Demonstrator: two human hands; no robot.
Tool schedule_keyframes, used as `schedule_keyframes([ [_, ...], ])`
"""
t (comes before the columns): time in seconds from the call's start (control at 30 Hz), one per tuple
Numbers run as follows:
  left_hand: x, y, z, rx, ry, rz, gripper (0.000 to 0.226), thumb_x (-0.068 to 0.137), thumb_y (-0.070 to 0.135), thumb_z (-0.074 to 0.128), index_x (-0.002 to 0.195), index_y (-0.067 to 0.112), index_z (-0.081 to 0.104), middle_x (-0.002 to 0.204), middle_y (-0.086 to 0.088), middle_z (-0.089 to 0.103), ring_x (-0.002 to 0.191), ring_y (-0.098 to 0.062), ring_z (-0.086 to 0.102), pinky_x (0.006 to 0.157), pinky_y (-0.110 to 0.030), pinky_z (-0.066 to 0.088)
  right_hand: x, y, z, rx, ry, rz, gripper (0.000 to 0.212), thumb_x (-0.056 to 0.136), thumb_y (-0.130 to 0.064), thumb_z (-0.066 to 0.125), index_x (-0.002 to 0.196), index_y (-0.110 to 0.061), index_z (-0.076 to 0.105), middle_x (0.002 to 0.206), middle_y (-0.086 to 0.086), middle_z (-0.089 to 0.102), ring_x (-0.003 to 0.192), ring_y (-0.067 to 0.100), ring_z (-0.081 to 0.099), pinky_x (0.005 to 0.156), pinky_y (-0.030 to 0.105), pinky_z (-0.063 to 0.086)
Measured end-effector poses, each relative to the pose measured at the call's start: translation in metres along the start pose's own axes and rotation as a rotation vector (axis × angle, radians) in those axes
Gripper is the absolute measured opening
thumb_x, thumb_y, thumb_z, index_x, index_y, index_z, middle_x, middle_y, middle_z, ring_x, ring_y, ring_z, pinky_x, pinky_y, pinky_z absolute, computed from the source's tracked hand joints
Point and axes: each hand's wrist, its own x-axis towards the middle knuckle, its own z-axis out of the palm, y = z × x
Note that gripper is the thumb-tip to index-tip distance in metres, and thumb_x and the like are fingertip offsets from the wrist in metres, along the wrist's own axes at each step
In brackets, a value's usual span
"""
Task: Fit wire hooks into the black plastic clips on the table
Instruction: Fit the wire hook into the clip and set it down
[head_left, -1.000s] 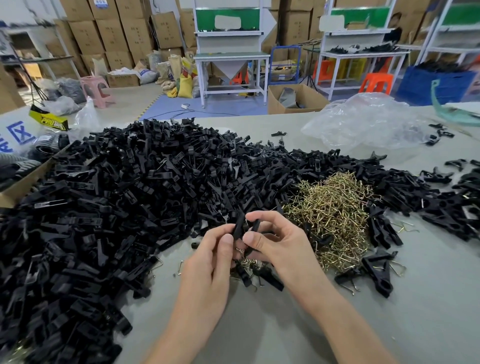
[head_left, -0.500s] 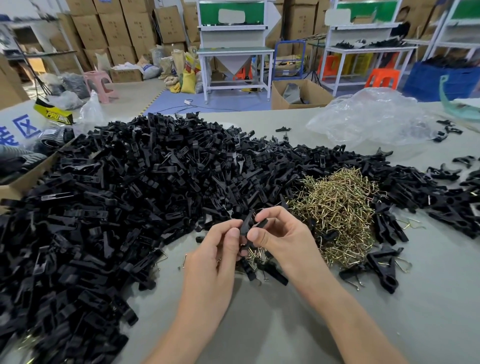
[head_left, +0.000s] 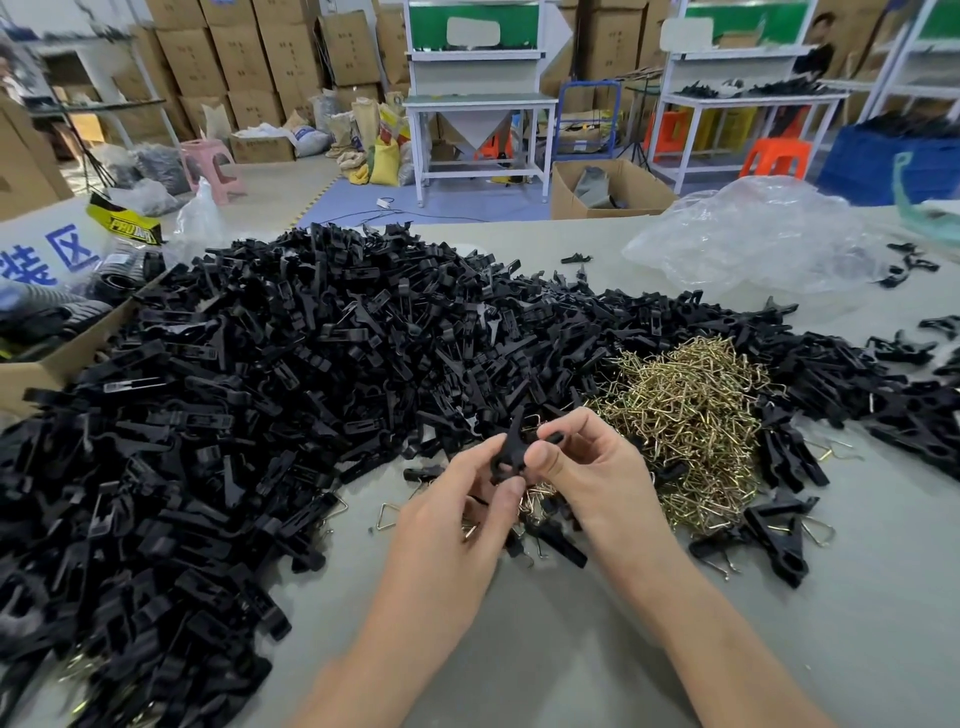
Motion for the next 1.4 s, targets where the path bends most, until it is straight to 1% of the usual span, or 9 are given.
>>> schedule_keyframes([
  [0.17, 0.001, -0.006, -0.004, 0.056, -0.019, 0.002, 0.049, 0.091, 0.055, 0.042, 0.134, 0.036, 0.056, 0.100, 0.024, 0.068, 0.093, 0.008, 0.060, 0.079, -0.003, 0.040, -0.001, 0.001, 0.001, -0.009, -0.040, -0.010, 0.026, 0.070, -0.030, 0.082, 0.094, -0.030, 0.074, 0.088, 0.002, 0.070, 0.079, 0.013, 0.068, 0.075, 0.020, 0.055],
  [0.3, 0.002, -0.008, -0.008, 0.082, -0.031, 0.021, 0.036, 0.098, 0.044, 0.043, 0.133, 0.042, 0.053, 0.090, 0.025, 0.064, 0.086, 0.010, 0.059, 0.076, -0.005, 0.040, -0.002, -0.003, -0.002, -0.149, -0.120, 0.007, 0.053, 0.073, -0.033, 0.082, 0.123, -0.042, 0.068, 0.113, -0.011, 0.071, 0.100, 0.015, 0.069, 0.090, 0.024, 0.054],
  [0.47, 0.000, -0.004, -0.007, 0.008, 0.006, 0.007, 0.025, 0.099, 0.048, 0.050, 0.123, 0.049, 0.050, 0.099, 0.027, 0.066, 0.085, -0.006, 0.061, 0.068, -0.013, 0.047, -0.003, -0.008, 0.000, -0.149, -0.100, -0.041, 0.047, 0.071, -0.031, 0.082, 0.117, -0.037, 0.072, 0.109, -0.003, 0.073, 0.093, 0.009, 0.069, 0.085, 0.021, 0.054],
  [0.83, 0.006, 0.003, -0.009, -0.116, 0.011, -0.067, 0.025, 0.079, 0.059, 0.058, 0.101, 0.070, 0.054, 0.093, 0.033, 0.068, 0.085, 0.003, 0.064, 0.070, -0.008, 0.045, -0.001, 0.001, -0.002, -0.185, -0.070, -0.099, 0.042, 0.070, -0.039, 0.083, 0.111, -0.042, 0.071, 0.105, -0.004, 0.073, 0.089, 0.006, 0.069, 0.080, 0.019, 0.054],
  [1.03, 0.009, -0.001, -0.011, -0.227, 0.085, -0.102, 0.018, 0.094, 0.034, 0.059, 0.110, 0.036, 0.064, 0.097, 0.018, 0.075, 0.091, 0.000, 0.069, 0.081, -0.017, 0.051, 0.000, 0.001, -0.007, -0.254, -0.111, -0.105, 0.048, 0.078, -0.049, 0.074, 0.124, -0.040, 0.064, 0.113, -0.013, 0.071, 0.093, 0.007, 0.070, 0.080, 0.020, 0.055],
  [1.13, 0.015, -0.006, -0.018, -0.273, 0.199, -0.149, 0.019, 0.099, 0.023, 0.058, 0.113, 0.035, 0.063, 0.095, 0.014, 0.076, 0.088, -0.003, 0.069, 0.078, -0.013, 0.050, -0.001, 0.003, -0.016, -0.549, 0.019, -0.191, 0.025, 0.091, -0.051, 0.063, 0.114, -0.043, 0.068, 0.108, -0.019, 0.069, 0.094, 0.005, 0.065, 0.081, 0.016, 0.051],
  [1.2, 0.018, -0.009, -0.021, -0.277, 0.246, -0.179, 0.018, 0.100, 0.024, 0.057, 0.115, 0.033, 0.061, 0.095, 0.014, 0.076, 0.087, -0.006, 0.069, 0.078, -0.020, 0.051, -0.002, 0.009, -0.018, -0.856, 0.022, -0.243, 0.017, 0.096, -0.042, 0.061, 0.110, -0.039, 0.071, 0.104, -0.021, 0.063, 0.096, 0.003, 0.060, 0.083, 0.017, 0.046],
  [1.3, 0.019, -0.012, -0.022, -0.271, 0.258, -0.198, 0.017, 0.100, 0.028, 0.057, 0.116, 0.035, 0.060, 0.095, 0.015, 0.075, 0.087, -0.005, 0.069, 0.080, -0.025, 0.049, -0.004, 0.019, -0.015, -1.319, -0.155, -0.218, 0.032, 0.098, -0.052, 0.050, 0.125, -0.043, 0.064, 0.115, -0.022, 0.048, 0.111, 0.003, 0.042, 0.102, 0.026, 0.033],
  [1.4, 0.018, -0.012, -0.021, -0.263, 0.245, -0.206, 0.018, 0.100, 0.031, 0.057, 0.115, 0.039, 0.059, 0.095, 0.017, 0.075, 0.089, -0.003, 0.068, 0.081, -0.026, 0.048, -0.006, 0.018, -0.015, -1.418, -0.208, -0.180, 0.041, 0.098, -0.058, 0.043, 0.136, -0.049, 0.053, 0.123, -0.021, 0.044, 0.115, 0.006, 0.036, 0.103, 0.028, 0.027],
])
